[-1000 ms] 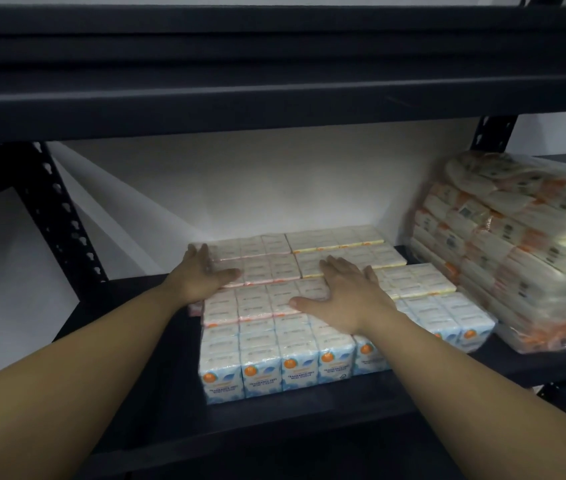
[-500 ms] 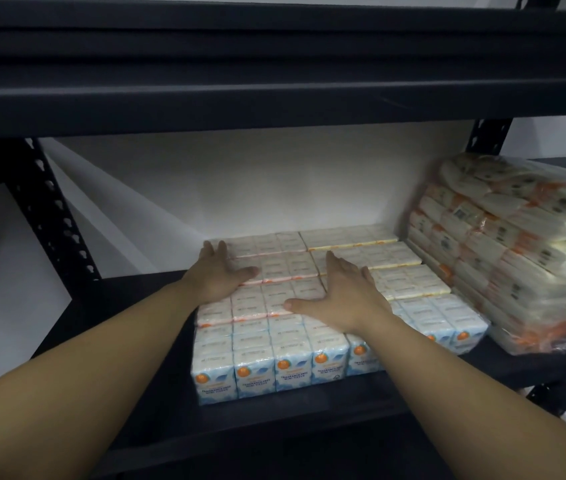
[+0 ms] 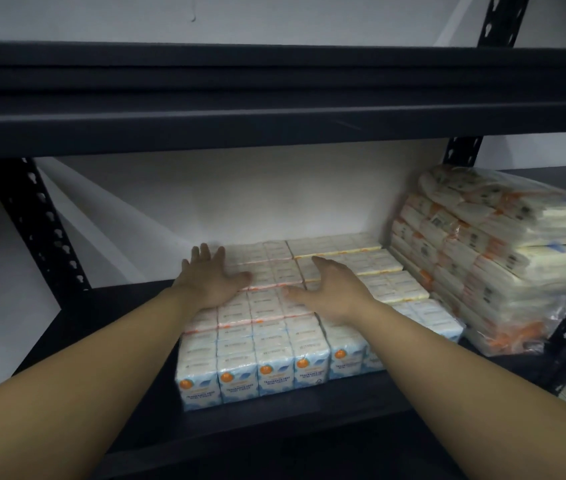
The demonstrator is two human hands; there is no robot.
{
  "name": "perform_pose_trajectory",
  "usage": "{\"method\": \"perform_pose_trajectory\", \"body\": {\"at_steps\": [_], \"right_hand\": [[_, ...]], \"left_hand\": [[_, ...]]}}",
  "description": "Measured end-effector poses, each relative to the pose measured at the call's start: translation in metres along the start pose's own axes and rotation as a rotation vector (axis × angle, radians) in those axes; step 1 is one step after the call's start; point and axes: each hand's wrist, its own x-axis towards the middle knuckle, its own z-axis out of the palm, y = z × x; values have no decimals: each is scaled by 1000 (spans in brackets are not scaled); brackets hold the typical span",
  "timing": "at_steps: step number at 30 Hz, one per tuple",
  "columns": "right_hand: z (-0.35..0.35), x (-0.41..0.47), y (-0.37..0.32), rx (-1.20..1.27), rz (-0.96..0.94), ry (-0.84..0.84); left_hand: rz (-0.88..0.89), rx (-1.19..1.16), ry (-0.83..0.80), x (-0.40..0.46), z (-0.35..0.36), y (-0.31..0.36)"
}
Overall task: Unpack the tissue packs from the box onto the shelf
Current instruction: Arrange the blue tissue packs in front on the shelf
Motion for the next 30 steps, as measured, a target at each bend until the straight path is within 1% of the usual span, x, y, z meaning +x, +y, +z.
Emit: {"method": "perform_pose_trajectory", "body": {"at_steps": [4, 7, 9, 13, 21, 30], "right_hand": [[-13, 19, 27, -189, 6, -7], [-23, 39, 55, -255, 48, -3], [-26, 52, 70, -280, 56, -12], [-24, 69, 81, -265, 52, -91], [-19, 77, 87, -273, 50, -66], [-21, 74, 85, -336, -7, -89]], "left_hand": [[17, 26, -42, -10, 4, 29], [9, 113, -38, -11, 13, 34], [-2, 130, -31, -10, 15, 32], [-21, 90, -21, -10, 17, 32], [-65, 76, -17, -3, 18, 28], [-36, 104, -11, -6, 15, 28]]}}
